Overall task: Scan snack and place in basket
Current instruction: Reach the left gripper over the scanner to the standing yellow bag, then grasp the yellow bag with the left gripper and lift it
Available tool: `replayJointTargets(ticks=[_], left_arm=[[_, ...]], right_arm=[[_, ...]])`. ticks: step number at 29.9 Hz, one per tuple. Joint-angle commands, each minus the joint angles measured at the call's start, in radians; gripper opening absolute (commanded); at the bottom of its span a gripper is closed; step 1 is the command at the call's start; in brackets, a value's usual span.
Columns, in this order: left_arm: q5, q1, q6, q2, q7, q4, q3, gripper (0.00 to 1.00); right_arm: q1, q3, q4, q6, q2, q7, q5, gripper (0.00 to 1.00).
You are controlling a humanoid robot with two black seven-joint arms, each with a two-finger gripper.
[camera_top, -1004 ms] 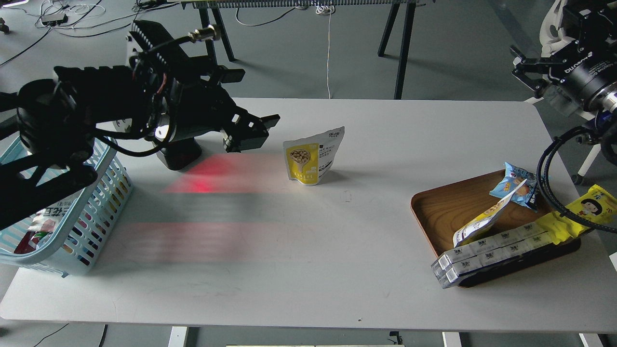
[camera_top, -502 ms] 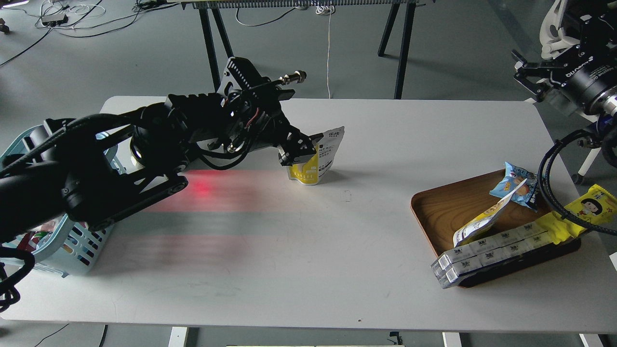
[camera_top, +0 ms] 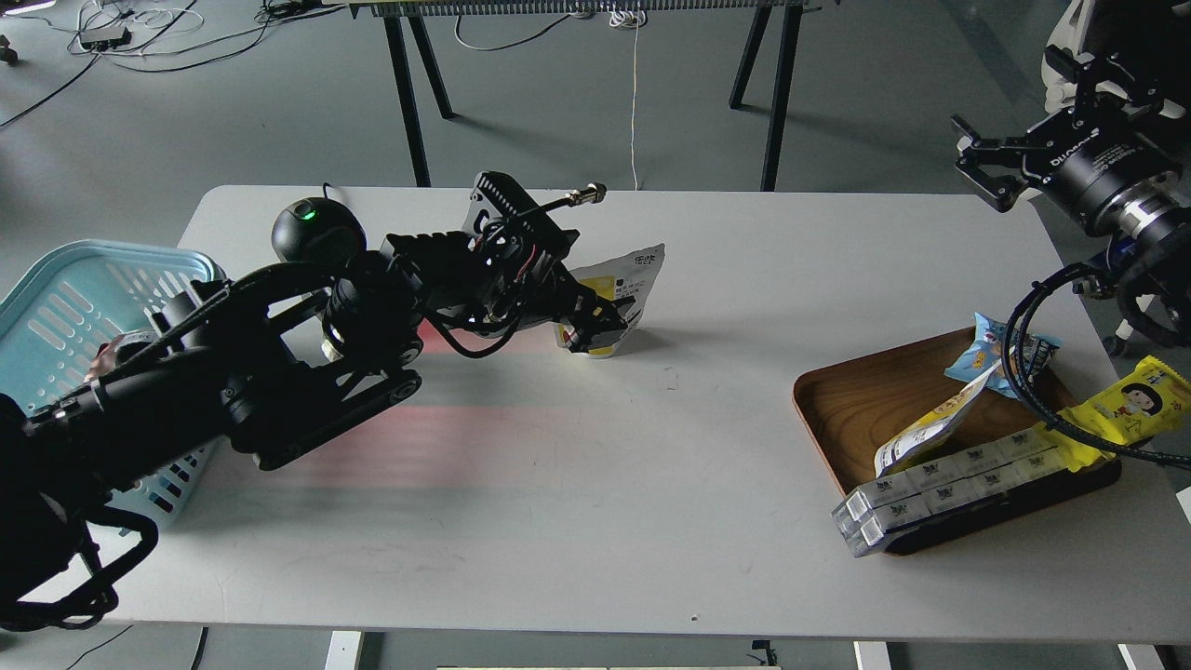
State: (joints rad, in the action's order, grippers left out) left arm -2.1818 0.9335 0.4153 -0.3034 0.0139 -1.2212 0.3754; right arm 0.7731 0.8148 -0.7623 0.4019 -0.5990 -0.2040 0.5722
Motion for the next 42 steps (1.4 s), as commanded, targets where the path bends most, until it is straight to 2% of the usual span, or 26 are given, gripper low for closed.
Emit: replayJointTargets(ticks=[1, 4, 8, 11, 13, 15, 17, 20, 32, 34, 37, 42], left_arm=[[0.0, -0.001, -0.03, 0.017, 0.0, 0.061, 0.0, 0.94], [0.0, -0.001, -0.047, 0.03, -0.002, 0.1, 0.0, 0.84], [0.0, 0.001, -0.064, 0.036, -0.002, 0.118, 0.0, 0.55], [0.0, 0.002, -0.063, 0.029, -0.003, 0.118, -0.001, 0.39], [0.0, 0.002, -0.059, 0.024, -0.006, 0.118, -0.003, 0.33], [0.0, 0.001, -0.058, 0.023, -0.009, 0.117, -0.001, 0.14], [0.0, -0.001, -0.062, 0.023, -0.008, 0.117, -0.001, 0.05], [0.0, -0.002, -0.067, 0.021, -0.006, 0.111, -0.001, 0.02], [0.0, 0.001, -0.128, -0.023, -0.019, 0.06, 0.005, 0.01], [0.0, 0.004, -0.133, -0.049, -0.022, 0.033, 0.01, 0.01], [0.0, 0.011, -0.136, -0.106, -0.049, -0.021, 0.019, 0.01], [0.0, 0.013, -0.11, -0.193, -0.054, -0.162, 0.075, 0.01]], right_arm=[[0.0, 0.0, 0.0, 0.0, 0.002, 0.0, 0.0, 0.99], [0.0, 0.0, -0.002, 0.0, 0.002, 0.0, 0.0, 0.99], [-0.001, -0.002, -0.002, 0.0, 0.002, 0.0, 0.0, 0.99], [-0.008, 0.0, -0.002, 0.0, 0.002, 0.0, 0.0, 0.99], [-0.008, 0.0, -0.002, 0.0, 0.002, 0.0, 0.0, 0.99], [-0.008, 0.0, -0.002, 0.0, 0.002, 0.0, 0.0, 0.99], [-0.008, 0.0, -0.002, 0.0, 0.002, 0.0, 0.0, 0.99], [-0.008, 0.0, -0.002, 0.0, 0.004, 0.0, 0.0, 0.99], [-0.006, 0.004, -0.002, 0.0, 0.013, 0.0, 0.0, 0.99], [-0.005, 0.004, -0.002, 0.0, 0.013, 0.0, 0.0, 0.99], [-0.002, 0.004, -0.002, 0.0, 0.013, 0.0, 0.0, 0.99], [0.003, 0.007, -0.002, 0.0, 0.015, 0.0, 0.0, 0.99]])
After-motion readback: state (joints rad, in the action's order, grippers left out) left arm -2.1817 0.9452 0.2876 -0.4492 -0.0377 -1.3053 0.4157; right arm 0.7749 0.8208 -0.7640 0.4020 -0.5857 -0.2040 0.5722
